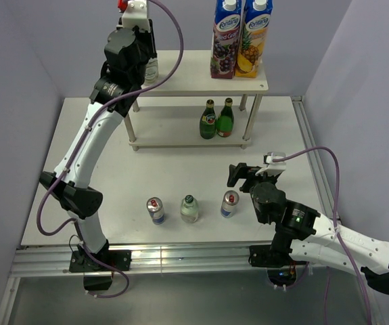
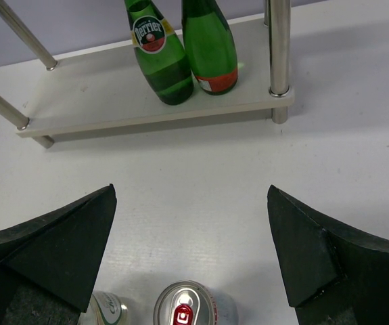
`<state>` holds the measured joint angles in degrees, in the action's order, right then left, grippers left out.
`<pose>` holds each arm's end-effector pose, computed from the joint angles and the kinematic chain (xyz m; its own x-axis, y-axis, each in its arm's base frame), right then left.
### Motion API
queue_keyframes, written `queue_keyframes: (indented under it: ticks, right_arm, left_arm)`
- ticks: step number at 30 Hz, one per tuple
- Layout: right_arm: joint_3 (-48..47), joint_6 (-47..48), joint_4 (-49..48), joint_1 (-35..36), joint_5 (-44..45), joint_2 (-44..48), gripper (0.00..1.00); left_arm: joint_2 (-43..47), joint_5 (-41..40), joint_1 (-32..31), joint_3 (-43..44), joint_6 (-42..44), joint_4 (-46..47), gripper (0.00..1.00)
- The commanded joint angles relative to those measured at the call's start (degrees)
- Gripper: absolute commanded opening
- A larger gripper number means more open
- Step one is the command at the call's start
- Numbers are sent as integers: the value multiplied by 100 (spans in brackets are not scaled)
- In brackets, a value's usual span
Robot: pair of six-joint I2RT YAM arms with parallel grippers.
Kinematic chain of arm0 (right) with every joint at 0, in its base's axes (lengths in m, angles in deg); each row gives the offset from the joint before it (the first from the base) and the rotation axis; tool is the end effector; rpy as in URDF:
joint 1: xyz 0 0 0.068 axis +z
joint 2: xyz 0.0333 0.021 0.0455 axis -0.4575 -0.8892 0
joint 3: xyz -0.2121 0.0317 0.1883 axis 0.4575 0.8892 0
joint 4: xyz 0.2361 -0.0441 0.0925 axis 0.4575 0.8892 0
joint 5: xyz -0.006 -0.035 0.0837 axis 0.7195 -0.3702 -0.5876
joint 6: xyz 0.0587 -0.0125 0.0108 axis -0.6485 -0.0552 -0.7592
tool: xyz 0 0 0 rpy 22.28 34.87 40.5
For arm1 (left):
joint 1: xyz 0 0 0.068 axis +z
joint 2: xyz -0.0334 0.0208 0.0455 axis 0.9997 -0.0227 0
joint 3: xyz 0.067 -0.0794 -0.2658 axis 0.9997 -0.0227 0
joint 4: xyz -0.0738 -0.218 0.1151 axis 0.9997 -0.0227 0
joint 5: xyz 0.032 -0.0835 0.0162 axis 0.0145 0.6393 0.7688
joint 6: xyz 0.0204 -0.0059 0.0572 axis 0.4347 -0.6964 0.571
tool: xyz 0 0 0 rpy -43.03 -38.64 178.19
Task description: Place and organize the beverage onto the shelf
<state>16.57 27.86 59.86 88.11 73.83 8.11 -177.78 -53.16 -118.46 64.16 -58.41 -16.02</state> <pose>0.0960 0.0970 0.3040 -0.1693 0.2338 -0.9574 -0.0717 0.9659 0.2486 0.3520 -0.1779 0.5583 0.1625 -0.0460 -0.9856 0.0580 0.9976 -0.0370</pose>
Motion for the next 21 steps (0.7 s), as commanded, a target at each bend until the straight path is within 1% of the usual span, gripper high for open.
queue_keyframes:
  ticks: [1,4,6,14,21]
  right_arm:
    - [66,-109,-20,20,177,79,99]
    - [49,-83,-38,20,168,36,99]
    - [40,-66,-46,20,168,18,99]
    - [49,-65,-55,20,150,0,99]
    - [40,-74,-47,20,150,-17,99]
  left_arm:
    - [225,169,119,503,126,1296,0]
    - [190,170,277,354,47,1358,0]
    - [181,134,321,222,64,1569,0]
    - [172,354,550,-262,-147,1894,0]
    - [155,486,612,-587,-217,1851,0]
